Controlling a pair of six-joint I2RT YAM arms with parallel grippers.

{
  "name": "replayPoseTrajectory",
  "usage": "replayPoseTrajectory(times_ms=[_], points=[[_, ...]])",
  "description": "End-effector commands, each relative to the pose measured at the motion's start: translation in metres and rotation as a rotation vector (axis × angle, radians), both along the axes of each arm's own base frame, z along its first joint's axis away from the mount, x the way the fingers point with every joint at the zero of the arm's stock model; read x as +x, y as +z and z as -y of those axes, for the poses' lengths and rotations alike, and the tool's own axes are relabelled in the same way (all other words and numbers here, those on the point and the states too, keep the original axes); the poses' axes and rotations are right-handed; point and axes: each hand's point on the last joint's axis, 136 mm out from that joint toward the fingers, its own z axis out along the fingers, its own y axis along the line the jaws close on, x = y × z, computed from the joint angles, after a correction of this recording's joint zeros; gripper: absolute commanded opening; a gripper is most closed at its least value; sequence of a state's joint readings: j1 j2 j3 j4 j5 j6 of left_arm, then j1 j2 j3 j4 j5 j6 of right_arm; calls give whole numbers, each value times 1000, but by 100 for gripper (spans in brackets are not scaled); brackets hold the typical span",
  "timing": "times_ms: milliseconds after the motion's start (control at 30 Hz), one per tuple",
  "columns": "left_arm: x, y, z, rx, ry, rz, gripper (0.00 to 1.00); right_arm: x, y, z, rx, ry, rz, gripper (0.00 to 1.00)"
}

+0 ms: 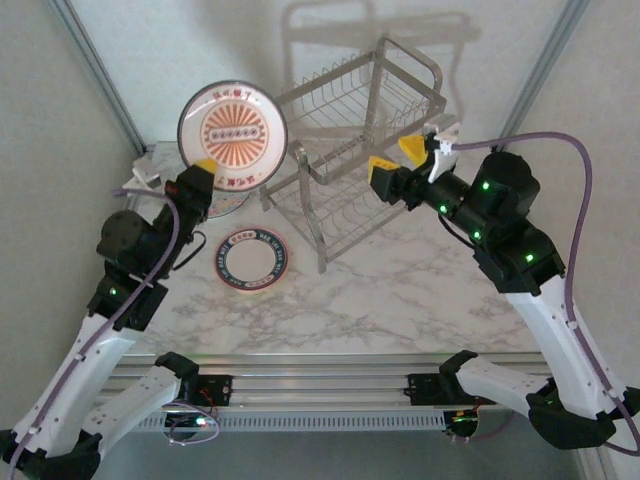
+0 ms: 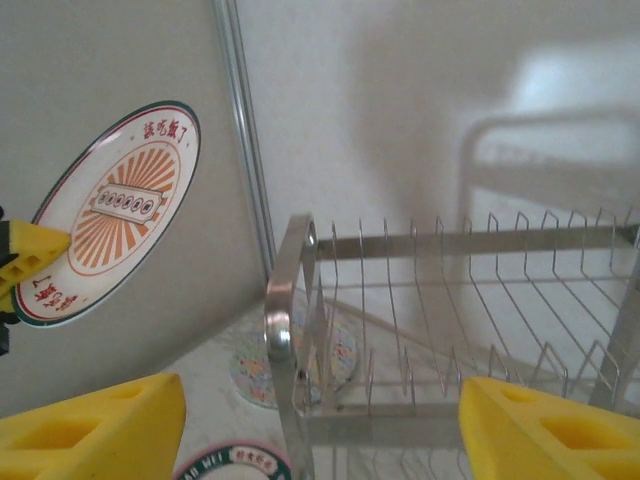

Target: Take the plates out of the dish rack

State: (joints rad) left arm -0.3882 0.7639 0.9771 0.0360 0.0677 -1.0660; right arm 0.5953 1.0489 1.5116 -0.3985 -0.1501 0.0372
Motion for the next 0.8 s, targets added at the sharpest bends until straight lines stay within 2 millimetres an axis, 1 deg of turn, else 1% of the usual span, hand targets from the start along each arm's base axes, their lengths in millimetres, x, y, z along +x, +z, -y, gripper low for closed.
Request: replayPoseTrajectory(times_ms=[0, 67, 167, 267, 300, 367, 433, 500, 533, 567, 600, 767], points=[[0, -36, -25, 27, 128, -84, 0, 5, -33, 1, -102, -37, -50, 73], [-1, -62, -33, 49, 171, -154, 0, 4, -43, -2, -132, -33, -74, 72], [-3, -111, -43, 60, 221, -281, 0, 2, -51, -7, -154, -13, -84, 72], [-3, -167, -44, 69, 235, -429, 0, -4, -57, -16, -184, 29, -83, 72], [-2, -183, -43, 66, 235, -463, 0, -6, -62, -20, -208, 52, -83, 72], [-1, -209, -42, 48, 234, -507, 0, -12, -74, -29, -261, 105, -96, 73], [1, -234, -40, 35, 233, -535, 0, -18, -90, -37, -319, 152, -126, 73], [3, -257, -39, 16, 233, -570, 0, -24, -102, -43, -357, 186, -138, 73], [4, -267, -38, 8, 233, -584, 0, -24, -104, -43, -360, 185, -140, 73], [5, -277, -38, 1, 232, -600, 0, -31, -106, -49, -358, 213, -138, 73], [5, -286, -38, -4, 237, -619, 0, -33, -107, -51, -353, 219, -143, 73], [10, -316, -41, 1, 244, -676, 0, -35, -109, -59, -331, 238, -160, 73]])
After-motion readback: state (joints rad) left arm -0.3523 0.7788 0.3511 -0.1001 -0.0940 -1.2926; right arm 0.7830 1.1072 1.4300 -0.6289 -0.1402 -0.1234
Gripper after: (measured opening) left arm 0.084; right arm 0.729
